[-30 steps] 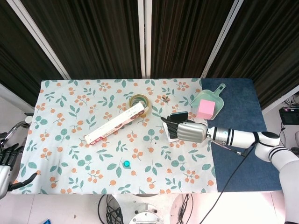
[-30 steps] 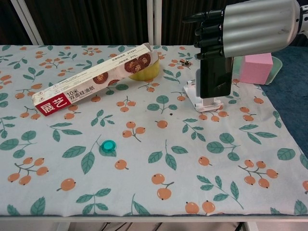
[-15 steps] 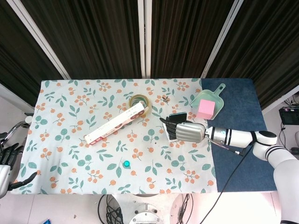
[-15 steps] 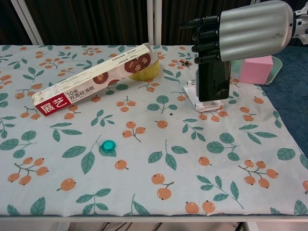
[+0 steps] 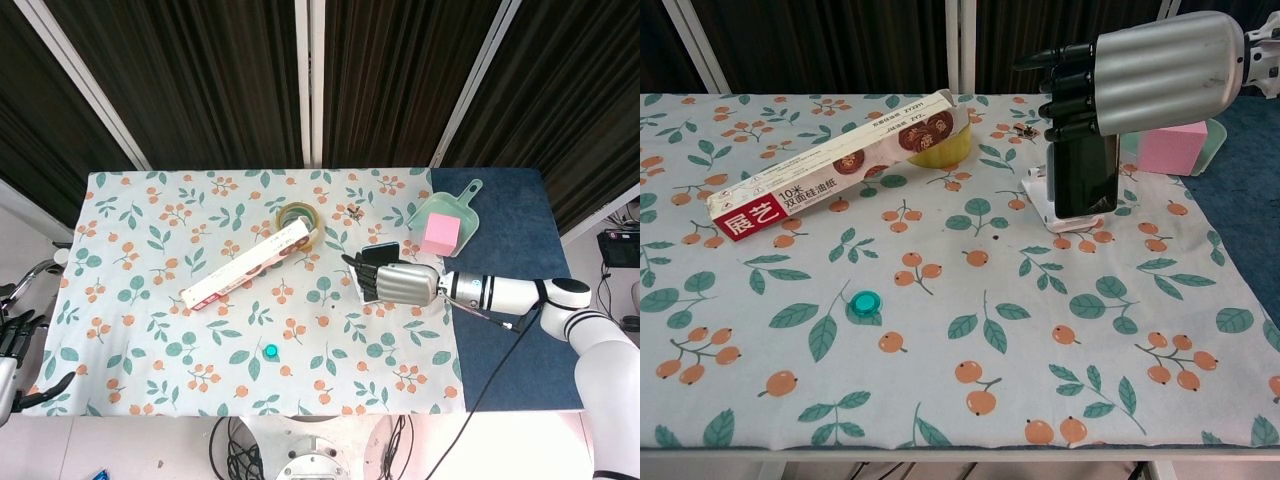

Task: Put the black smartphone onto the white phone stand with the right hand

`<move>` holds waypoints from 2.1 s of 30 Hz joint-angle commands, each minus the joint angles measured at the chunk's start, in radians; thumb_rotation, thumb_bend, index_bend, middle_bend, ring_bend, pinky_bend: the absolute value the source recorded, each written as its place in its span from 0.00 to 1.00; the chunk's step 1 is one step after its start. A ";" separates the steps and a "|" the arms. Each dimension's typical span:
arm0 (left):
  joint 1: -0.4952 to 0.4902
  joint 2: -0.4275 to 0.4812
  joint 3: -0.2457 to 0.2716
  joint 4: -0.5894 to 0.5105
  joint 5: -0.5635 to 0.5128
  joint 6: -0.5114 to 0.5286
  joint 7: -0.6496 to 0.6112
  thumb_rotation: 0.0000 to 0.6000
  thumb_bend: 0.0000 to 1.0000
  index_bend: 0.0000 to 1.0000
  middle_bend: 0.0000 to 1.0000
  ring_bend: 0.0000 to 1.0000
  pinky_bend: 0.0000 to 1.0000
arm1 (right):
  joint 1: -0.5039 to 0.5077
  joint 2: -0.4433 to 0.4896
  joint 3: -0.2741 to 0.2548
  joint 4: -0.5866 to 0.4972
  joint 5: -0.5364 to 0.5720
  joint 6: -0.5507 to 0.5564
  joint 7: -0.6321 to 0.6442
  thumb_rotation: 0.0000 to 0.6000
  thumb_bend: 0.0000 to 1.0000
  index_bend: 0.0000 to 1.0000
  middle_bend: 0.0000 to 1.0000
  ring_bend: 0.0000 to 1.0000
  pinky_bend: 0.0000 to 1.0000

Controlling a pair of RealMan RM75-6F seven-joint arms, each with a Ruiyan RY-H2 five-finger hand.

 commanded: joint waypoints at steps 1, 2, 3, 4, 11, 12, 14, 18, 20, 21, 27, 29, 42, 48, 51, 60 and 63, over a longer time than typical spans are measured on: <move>0.000 -0.002 0.000 0.003 -0.001 -0.002 0.001 0.27 0.13 0.11 0.07 0.10 0.20 | 0.005 -0.006 -0.005 0.013 0.004 0.009 0.008 1.00 0.35 0.54 0.32 0.26 0.00; 0.000 -0.003 -0.001 0.005 -0.002 -0.002 0.001 0.27 0.13 0.11 0.07 0.10 0.20 | 0.006 -0.008 -0.006 0.017 0.004 0.013 0.010 1.00 0.35 0.54 0.32 0.26 0.00; -0.001 -0.004 -0.001 0.007 -0.002 -0.004 0.002 0.27 0.13 0.11 0.07 0.10 0.20 | 0.008 -0.011 -0.008 0.023 0.005 0.016 0.012 1.00 0.35 0.54 0.31 0.25 0.00; -0.001 -0.005 -0.001 0.009 -0.002 -0.005 0.003 0.27 0.13 0.11 0.07 0.10 0.20 | 0.010 -0.014 -0.010 0.028 0.006 0.017 0.014 1.00 0.35 0.54 0.31 0.25 0.00; -0.002 -0.012 -0.002 0.017 -0.005 -0.010 0.011 0.27 0.13 0.11 0.07 0.10 0.20 | 0.019 -0.037 -0.026 0.064 0.010 0.021 0.028 1.00 0.36 0.53 0.29 0.21 0.00; -0.002 -0.013 -0.002 0.019 -0.006 -0.010 0.011 0.27 0.13 0.11 0.07 0.10 0.20 | 0.020 -0.041 -0.027 0.069 0.012 0.022 0.031 1.00 0.36 0.53 0.29 0.21 0.00; -0.001 -0.014 -0.002 0.021 -0.008 -0.011 0.012 0.28 0.13 0.11 0.07 0.10 0.20 | 0.022 -0.046 -0.030 0.077 0.014 0.024 0.034 1.00 0.36 0.53 0.28 0.20 0.00; -0.001 -0.016 -0.003 0.025 -0.011 -0.013 0.010 0.27 0.13 0.11 0.07 0.10 0.20 | 0.024 -0.056 -0.036 0.091 0.022 0.026 0.043 1.00 0.36 0.53 0.28 0.19 0.00; -0.001 -0.016 -0.003 0.027 -0.012 -0.014 0.008 0.27 0.13 0.11 0.07 0.10 0.20 | 0.023 -0.059 -0.039 0.097 0.026 0.028 0.046 1.00 0.36 0.53 0.28 0.19 0.00; -0.001 -0.016 -0.004 0.027 -0.012 -0.014 0.008 0.27 0.13 0.11 0.07 0.10 0.20 | 0.023 -0.061 -0.043 0.101 0.026 0.029 0.047 1.00 0.36 0.53 0.28 0.19 0.00; -0.001 -0.016 -0.004 0.029 -0.013 -0.016 0.005 0.29 0.13 0.11 0.07 0.10 0.20 | 0.018 -0.065 -0.058 0.112 0.031 0.037 0.053 1.00 0.36 0.52 0.26 0.15 0.00; -0.001 -0.015 -0.004 0.030 -0.012 -0.015 0.006 0.28 0.13 0.11 0.07 0.10 0.20 | 0.016 -0.064 -0.062 0.113 0.032 0.039 0.054 1.00 0.36 0.48 0.22 0.11 0.00; -0.002 -0.010 -0.004 0.018 -0.009 -0.015 0.016 0.29 0.13 0.11 0.07 0.10 0.20 | 0.014 -0.038 -0.066 0.068 0.062 0.023 0.037 1.00 0.21 0.00 0.00 0.00 0.00; -0.004 -0.009 -0.004 0.013 -0.006 -0.015 0.019 0.30 0.13 0.11 0.07 0.10 0.20 | 0.005 -0.014 -0.057 0.029 0.077 0.041 0.028 1.00 0.18 0.00 0.00 0.00 0.00; -0.004 -0.008 -0.005 0.012 -0.006 -0.015 0.018 0.29 0.13 0.11 0.07 0.10 0.20 | -0.008 0.004 -0.045 0.003 0.090 0.068 0.022 1.00 0.18 0.00 0.00 0.00 0.00; -0.003 -0.006 -0.008 0.014 -0.010 -0.011 0.013 0.30 0.13 0.11 0.07 0.10 0.20 | -0.170 0.129 0.061 -0.251 0.271 0.213 0.030 1.00 0.16 0.00 0.00 0.00 0.00; -0.003 -0.006 -0.008 0.014 -0.011 -0.013 0.009 0.30 0.13 0.11 0.07 0.10 0.20 | -0.299 0.215 0.105 -0.515 0.459 0.190 0.006 1.00 0.19 0.00 0.00 0.00 0.00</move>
